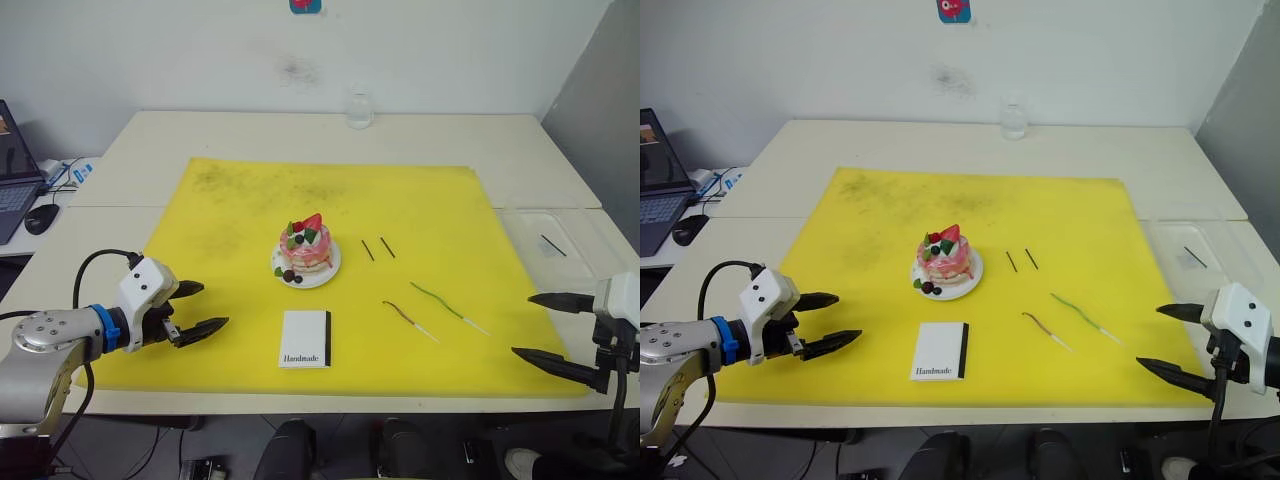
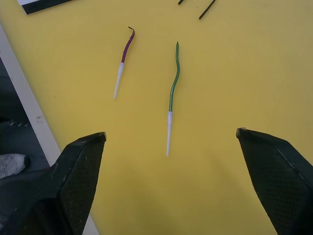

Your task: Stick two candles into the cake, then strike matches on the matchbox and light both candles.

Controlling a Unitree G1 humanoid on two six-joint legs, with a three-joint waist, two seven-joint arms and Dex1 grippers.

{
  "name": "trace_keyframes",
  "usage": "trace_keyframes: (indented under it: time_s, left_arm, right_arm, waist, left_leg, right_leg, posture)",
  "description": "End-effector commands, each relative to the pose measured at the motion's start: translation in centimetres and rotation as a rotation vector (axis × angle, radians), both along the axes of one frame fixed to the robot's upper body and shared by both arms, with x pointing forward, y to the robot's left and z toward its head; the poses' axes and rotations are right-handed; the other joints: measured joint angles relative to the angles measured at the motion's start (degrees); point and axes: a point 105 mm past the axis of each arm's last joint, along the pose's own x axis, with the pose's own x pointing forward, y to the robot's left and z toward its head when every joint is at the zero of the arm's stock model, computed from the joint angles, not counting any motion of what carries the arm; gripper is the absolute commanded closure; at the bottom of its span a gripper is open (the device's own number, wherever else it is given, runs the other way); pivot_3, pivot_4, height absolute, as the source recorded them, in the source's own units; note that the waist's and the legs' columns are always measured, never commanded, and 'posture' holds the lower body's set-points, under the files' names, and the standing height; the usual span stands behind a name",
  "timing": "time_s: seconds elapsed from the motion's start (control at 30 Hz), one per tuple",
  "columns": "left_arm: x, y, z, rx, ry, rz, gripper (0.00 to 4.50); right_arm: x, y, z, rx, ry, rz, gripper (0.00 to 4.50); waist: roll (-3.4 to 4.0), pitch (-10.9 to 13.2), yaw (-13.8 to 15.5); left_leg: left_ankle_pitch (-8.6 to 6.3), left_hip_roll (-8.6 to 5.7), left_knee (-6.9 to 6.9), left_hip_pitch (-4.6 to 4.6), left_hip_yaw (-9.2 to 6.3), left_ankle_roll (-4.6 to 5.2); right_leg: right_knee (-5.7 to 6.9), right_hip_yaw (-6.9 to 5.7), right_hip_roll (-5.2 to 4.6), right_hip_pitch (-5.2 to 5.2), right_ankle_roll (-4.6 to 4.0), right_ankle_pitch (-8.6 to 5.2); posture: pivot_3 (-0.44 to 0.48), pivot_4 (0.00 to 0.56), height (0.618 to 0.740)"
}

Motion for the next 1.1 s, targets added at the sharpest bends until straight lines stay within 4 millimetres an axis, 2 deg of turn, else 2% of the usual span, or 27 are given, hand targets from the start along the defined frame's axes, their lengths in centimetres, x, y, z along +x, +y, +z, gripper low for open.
trace_keyframes:
  time_s: [0.03, 0.27, 0.5, 0.63, 0.77, 0.9, 1.1]
  left_arm:
    - [0.3, 0.1, 1.2, 0.007, -0.04, -0.003, 0.0]
    - [0.5, 0.5, 1.1, 0.033, -0.042, 0.013, 0.0]
    - [0.2, 0.2, 1.3, 0.014, -0.054, -0.033, 0.0]
    - [0.3, 0.7, 1.8, -0.057, -0.059, 0.015, 0.0]
    - [-0.5, 0.0, 2.0, -0.089, -0.026, -0.049, 0.0]
    - [-2.2, -2.5, 2.2, -0.158, 0.05, -0.162, 0.0]
    - [-4.1, -9.2, 3.5, -0.253, 0.069, -0.407, 0.0]
  right_arm:
    - [-0.2, -0.4, 0.6, -0.007, -0.026, -0.016, 0.02]
    - [-1.3, -1.6, -0.4, -0.008, -0.019, -0.088, 0.02]
    - [-1.1, -1.4, -0.6, 0.003, -0.039, -0.093, 0.02]
    - [-0.9, -1.2, -0.5, 0.008, -0.049, -0.087, 0.02]
    - [-0.8, -1.2, -0.3, 0.009, -0.057, -0.089, 0.02]
    - [-0.7, -1.3, -0.2, 0.011, -0.073, -0.104, 0.02]
    - [-0.6, -0.1, -0.8, 0.024, -0.09, -0.122, 0.02]
  waist:
    - [0.0, 0.0, 0.0]
    - [0.01, 0.0, 0.1]
    - [0.01, 0.0, 0.0]
    - [0.01, 0.0, 0.0]
    - [0.01, 0.0, 0.0]
    - [0.01, 0.0, 0.0]
    - [0.02, 0.0, 0.1]
  left_leg:
    - [0.0, 0.0, 0.0, 0.0, 0.0, 0.0]
    - [0.0, 0.0, -0.01, -0.02, -0.01, 0.0]
    - [0.0, 0.01, -0.01, 0.01, 0.0, 0.0]
    - [0.0, 0.01, -0.01, -0.01, 0.0, 0.0]
    - [0.0, 0.01, -0.01, -0.01, -0.01, 0.0]
    - [0.0, 0.01, 0.0, -0.01, 0.01, 0.0]
    - [0.0, 0.01, 0.0, -0.02, -0.01, 0.0]
  right_leg:
    - [0.0, 0.0, 0.0, 0.0, 0.0, 0.0]
    - [-0.02, -0.02, 0.0, -0.01, -0.01, -0.01]
    - [0.01, 0.0, 0.0, 0.0, 0.0, -0.01]
    - [-0.01, 0.0, 0.0, -0.01, -0.01, -0.01]
    - [-0.01, -0.01, 0.0, -0.01, -0.01, -0.01]
    - [-0.02, 0.01, 0.0, 0.0, -0.01, -0.01]
    - [-0.01, 0.0, -0.01, 0.01, -0.02, -0.02]
  posture:
    - [0.0, 0.15, 0.74]
    - [0.0, 0.15, 0.74]
    - [0.0, 0.15, 0.74]
    - [0.0, 0.15, 0.74]
    - [0.0, 0.15, 0.74]
    - [0.0, 0.15, 0.74]
    - [0.0, 0.15, 0.74]
